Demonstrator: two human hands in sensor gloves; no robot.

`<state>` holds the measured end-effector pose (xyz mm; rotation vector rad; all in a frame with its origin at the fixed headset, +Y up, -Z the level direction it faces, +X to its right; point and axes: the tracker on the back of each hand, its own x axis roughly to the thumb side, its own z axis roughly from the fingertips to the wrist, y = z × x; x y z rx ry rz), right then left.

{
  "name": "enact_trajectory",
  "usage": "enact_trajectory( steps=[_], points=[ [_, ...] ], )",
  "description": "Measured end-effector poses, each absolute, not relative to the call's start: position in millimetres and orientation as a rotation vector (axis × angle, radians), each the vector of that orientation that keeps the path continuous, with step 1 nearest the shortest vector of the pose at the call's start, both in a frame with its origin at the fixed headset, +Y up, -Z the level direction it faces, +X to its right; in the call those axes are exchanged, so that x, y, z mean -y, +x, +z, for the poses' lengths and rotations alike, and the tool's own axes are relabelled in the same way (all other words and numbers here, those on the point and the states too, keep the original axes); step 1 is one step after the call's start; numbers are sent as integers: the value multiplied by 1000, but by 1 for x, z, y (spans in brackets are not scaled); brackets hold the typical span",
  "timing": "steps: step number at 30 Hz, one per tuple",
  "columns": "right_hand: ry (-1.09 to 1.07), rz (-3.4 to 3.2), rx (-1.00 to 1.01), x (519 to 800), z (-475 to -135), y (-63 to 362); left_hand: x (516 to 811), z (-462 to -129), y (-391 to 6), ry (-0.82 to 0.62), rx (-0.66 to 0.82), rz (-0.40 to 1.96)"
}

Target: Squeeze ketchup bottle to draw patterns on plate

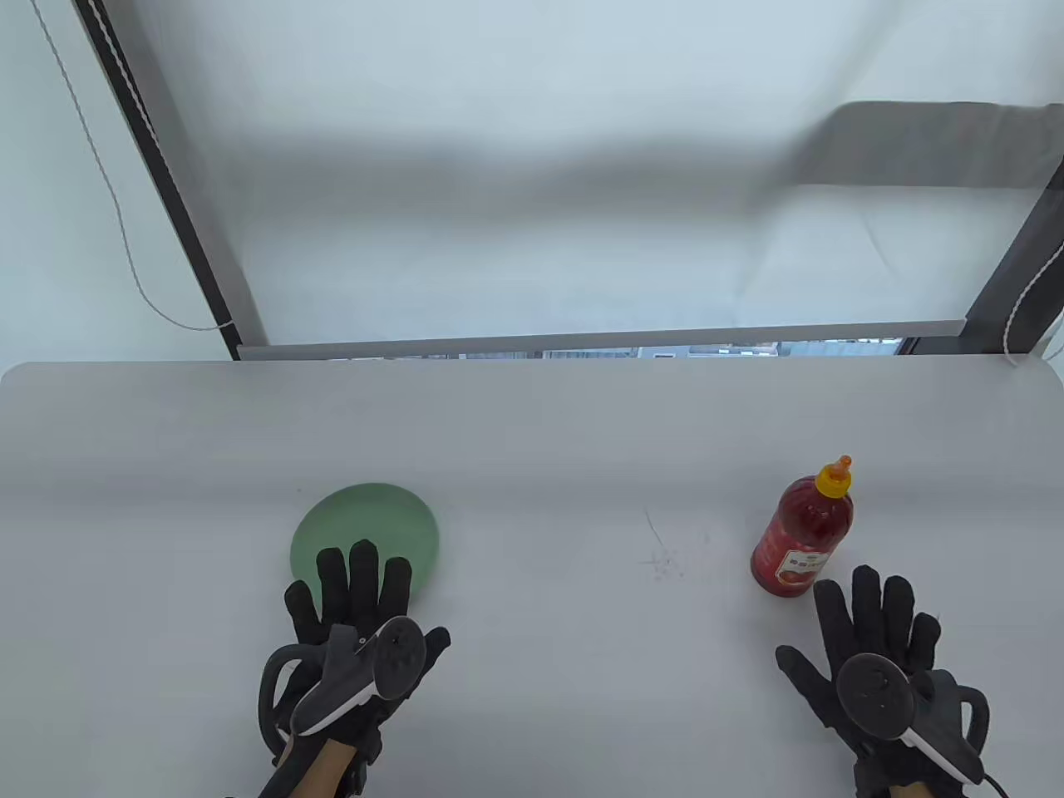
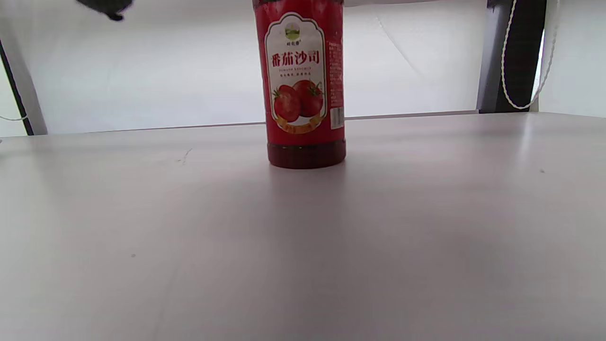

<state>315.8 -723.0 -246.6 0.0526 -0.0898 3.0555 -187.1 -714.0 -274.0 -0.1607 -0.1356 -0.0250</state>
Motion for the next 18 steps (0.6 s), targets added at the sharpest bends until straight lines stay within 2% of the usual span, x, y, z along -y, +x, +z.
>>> enact_trajectory(
  steps=[14, 18],
  points=[
    [42, 3050, 111, 723, -246, 315, 711, -278, -191, -129, 159, 36],
    [32, 3070, 113, 722, -246, 314, 704, -291, -199, -107, 102, 102]
  ],
)
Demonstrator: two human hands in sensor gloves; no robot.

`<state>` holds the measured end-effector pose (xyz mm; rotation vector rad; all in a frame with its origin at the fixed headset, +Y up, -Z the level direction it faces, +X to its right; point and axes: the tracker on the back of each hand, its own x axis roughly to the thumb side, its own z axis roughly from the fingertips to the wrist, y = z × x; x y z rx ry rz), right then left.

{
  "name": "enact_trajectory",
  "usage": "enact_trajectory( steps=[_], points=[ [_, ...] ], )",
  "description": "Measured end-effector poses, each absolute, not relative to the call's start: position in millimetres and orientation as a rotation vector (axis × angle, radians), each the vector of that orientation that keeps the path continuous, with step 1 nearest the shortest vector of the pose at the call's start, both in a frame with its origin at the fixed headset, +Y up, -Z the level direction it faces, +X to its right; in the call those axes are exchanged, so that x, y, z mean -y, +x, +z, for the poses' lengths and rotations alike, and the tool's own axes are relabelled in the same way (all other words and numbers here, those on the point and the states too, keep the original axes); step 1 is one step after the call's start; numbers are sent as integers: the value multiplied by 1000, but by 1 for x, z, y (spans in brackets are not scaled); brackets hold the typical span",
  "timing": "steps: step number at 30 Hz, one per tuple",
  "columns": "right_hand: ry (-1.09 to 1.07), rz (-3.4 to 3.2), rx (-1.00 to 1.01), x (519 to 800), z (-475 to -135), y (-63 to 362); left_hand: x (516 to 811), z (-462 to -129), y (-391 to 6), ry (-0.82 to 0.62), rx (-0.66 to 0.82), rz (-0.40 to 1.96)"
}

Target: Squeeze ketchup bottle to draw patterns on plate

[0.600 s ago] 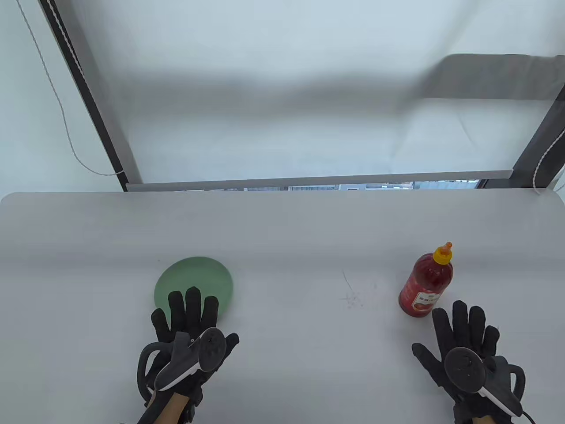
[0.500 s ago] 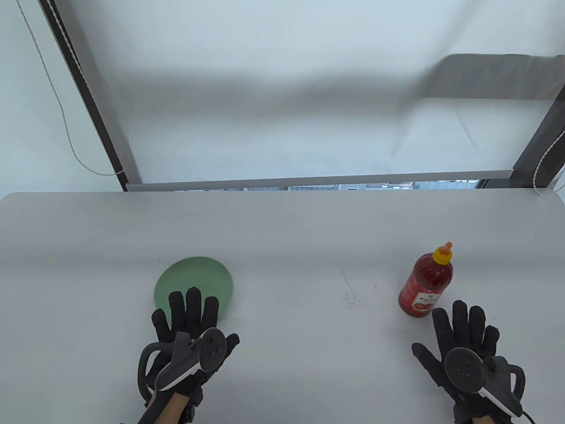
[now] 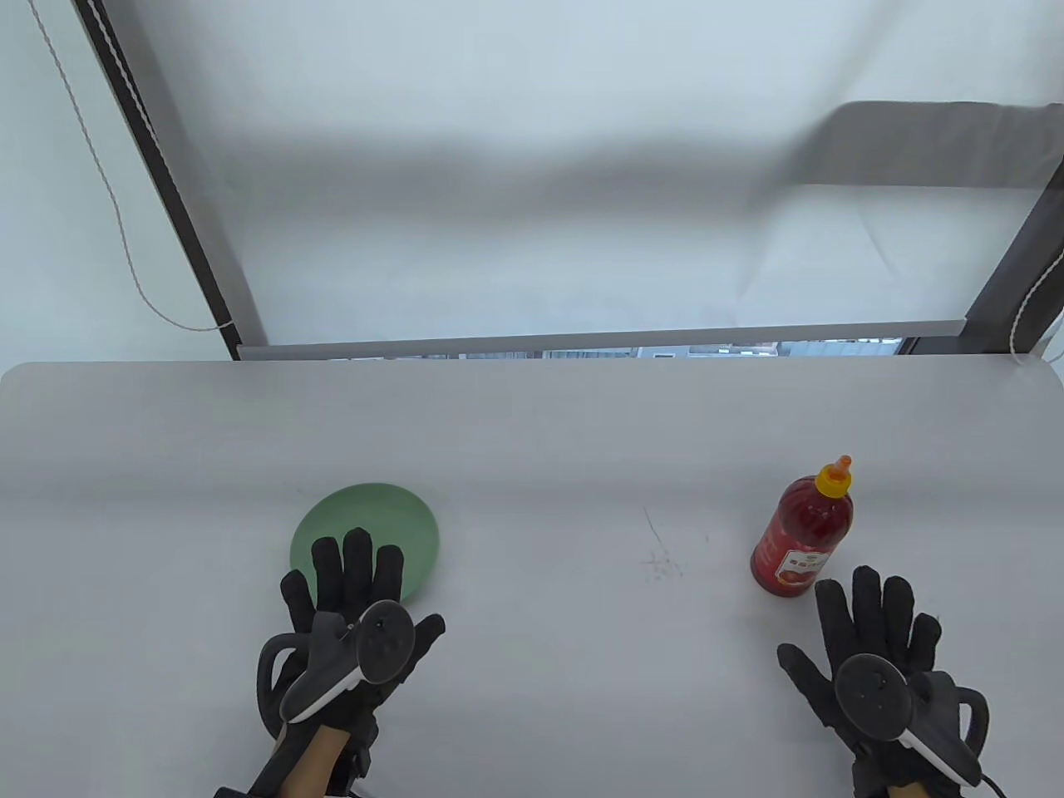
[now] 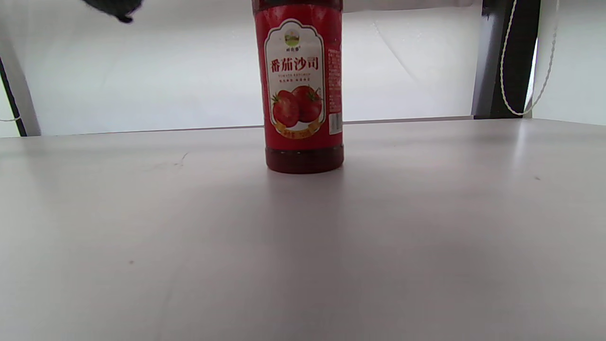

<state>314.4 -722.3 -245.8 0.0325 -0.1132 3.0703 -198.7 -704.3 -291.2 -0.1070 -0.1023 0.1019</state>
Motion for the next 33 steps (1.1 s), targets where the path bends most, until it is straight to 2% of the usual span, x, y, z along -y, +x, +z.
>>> enact_trajectory(
  steps=[3, 10, 14, 26, 33],
  points=[
    [23, 3049, 142, 720, -245, 315, 707, -307, -201, -109, 75, 117],
    [7, 3052, 171, 718, -244, 316, 737, -346, -211, -276, -8, 83],
    [18, 3044, 167, 719, -245, 316, 750, -352, -210, -298, 19, -3],
    [7, 3024, 192, 717, -245, 317, 777, -366, -213, -488, 35, -103],
    [-3, 3024, 187, 717, -245, 317, 778, -372, -207, -478, 43, -155]
  ],
)
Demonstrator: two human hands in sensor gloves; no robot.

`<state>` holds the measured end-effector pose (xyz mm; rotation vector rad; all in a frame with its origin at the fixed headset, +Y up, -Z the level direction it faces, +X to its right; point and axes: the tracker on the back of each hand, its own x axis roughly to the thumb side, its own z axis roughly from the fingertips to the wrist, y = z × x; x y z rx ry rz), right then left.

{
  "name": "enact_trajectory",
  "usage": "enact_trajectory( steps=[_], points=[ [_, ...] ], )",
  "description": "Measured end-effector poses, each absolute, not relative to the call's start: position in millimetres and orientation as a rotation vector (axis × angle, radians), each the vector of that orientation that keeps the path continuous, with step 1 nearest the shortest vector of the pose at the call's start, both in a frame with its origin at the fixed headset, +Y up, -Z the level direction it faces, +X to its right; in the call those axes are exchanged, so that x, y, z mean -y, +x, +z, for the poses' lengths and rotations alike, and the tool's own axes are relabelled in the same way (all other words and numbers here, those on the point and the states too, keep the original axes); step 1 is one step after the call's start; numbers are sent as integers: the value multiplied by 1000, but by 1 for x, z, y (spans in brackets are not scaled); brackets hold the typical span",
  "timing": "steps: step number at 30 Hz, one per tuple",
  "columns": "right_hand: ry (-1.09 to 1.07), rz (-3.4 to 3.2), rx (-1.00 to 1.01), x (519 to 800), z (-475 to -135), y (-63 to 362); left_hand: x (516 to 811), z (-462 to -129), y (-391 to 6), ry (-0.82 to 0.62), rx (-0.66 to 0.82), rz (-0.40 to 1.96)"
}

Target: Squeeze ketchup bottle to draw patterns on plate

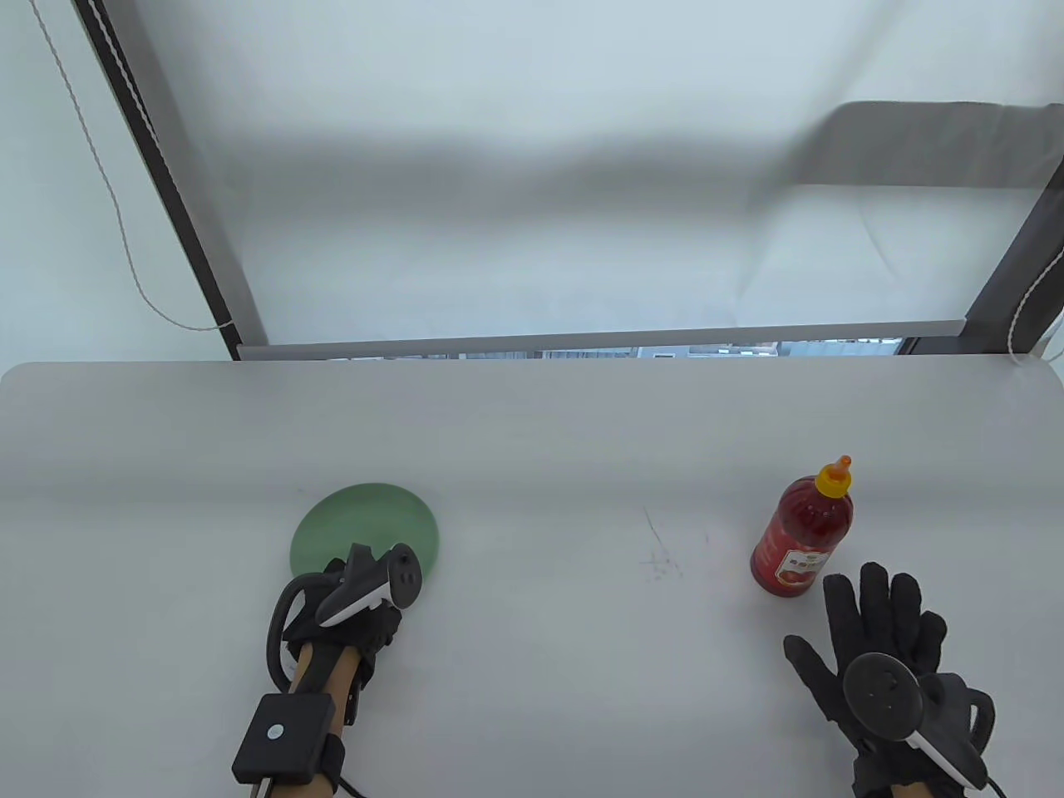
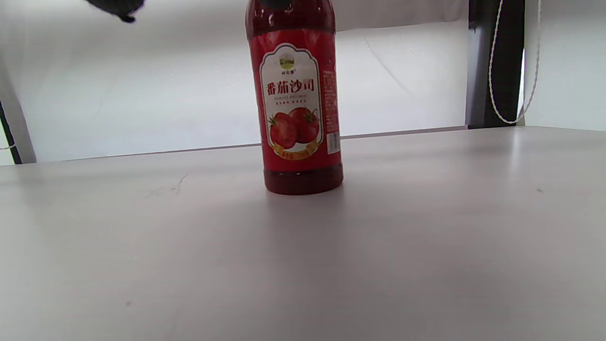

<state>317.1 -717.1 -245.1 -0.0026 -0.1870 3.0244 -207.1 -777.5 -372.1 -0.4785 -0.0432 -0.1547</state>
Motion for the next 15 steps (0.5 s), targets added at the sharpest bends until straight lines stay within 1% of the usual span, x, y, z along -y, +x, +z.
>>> enact_trajectory(
  steps=[3, 5, 8, 12, 15],
  points=[
    [-23, 3006, 213, 717, -245, 318, 777, -372, -207, -452, 60, -164],
    [-30, 2999, 234, 717, -244, 318, 777, -371, -206, -423, 98, -183],
    [-32, 3007, 249, 716, -244, 319, 776, -368, -202, -336, 181, -264],
    [-23, 2999, 273, 716, -244, 318, 772, -364, -195, -233, 224, -332],
    [-12, 2999, 284, 715, -244, 317, 765, -363, -195, -184, 223, -311]
  ],
)
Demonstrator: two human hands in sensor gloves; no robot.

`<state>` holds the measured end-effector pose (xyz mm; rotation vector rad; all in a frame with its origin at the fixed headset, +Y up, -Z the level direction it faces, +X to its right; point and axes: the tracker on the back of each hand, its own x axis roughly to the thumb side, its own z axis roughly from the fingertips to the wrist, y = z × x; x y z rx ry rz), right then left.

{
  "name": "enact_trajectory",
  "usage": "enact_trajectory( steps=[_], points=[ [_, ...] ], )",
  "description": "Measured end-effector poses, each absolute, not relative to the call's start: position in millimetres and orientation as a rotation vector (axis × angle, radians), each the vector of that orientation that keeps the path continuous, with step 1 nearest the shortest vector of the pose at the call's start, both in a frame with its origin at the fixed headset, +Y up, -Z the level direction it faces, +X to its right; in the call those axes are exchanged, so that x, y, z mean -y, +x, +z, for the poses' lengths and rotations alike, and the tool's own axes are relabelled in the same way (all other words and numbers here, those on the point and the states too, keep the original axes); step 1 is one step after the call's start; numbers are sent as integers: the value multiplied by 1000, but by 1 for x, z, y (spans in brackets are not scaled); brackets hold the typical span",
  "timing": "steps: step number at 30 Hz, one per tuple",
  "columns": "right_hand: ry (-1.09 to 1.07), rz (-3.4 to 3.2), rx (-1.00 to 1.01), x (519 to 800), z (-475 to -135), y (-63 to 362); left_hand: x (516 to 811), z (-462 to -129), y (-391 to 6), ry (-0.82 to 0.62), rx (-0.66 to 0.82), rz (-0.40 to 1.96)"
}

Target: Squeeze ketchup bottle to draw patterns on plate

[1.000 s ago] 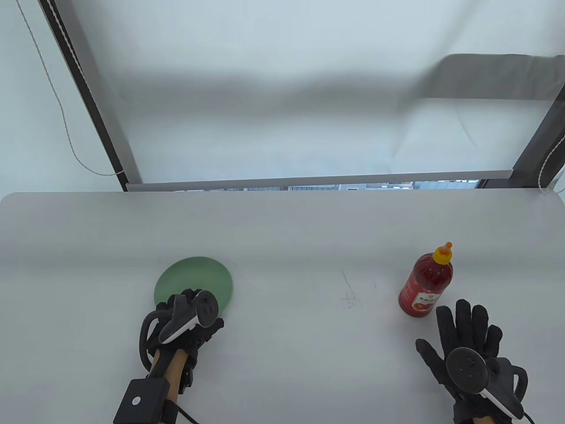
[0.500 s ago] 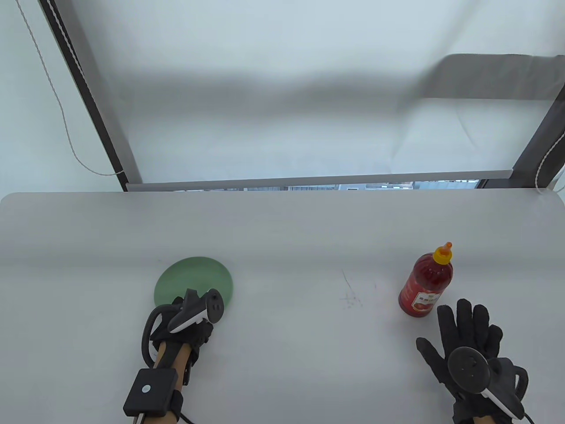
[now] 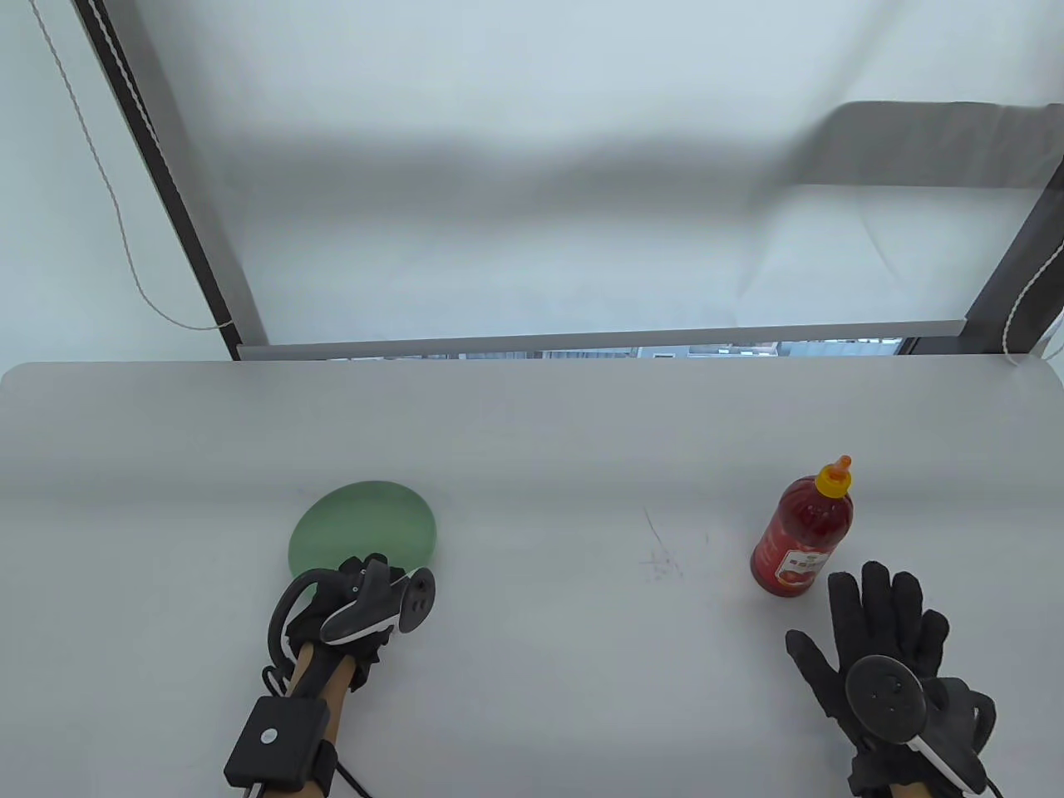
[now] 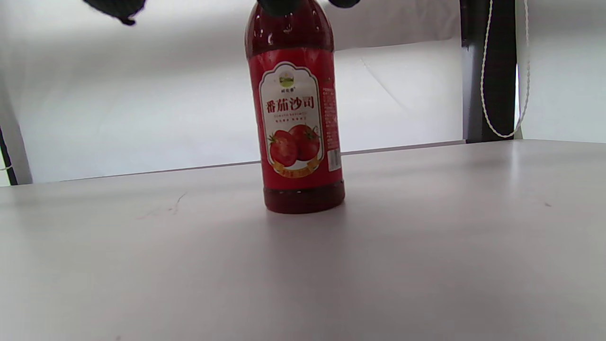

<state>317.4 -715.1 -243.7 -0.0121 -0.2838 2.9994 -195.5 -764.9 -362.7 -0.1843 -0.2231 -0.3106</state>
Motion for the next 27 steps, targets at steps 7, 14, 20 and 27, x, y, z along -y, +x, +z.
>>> enact_trajectory(
  steps=[7, 14, 20, 27],
  points=[
    [-8, 2996, 316, 715, -243, 317, 752, -357, -190, -70, 203, -340],
    [-17, 3008, 336, 714, -243, 316, 734, -349, -172, 44, 235, -380],
    [-3, 3009, 344, 713, -243, 315, 704, -339, -134, 141, 320, -399],
    [7, 3003, 344, 712, -242, 314, 686, -321, -71, 221, 472, -360]
  ],
)
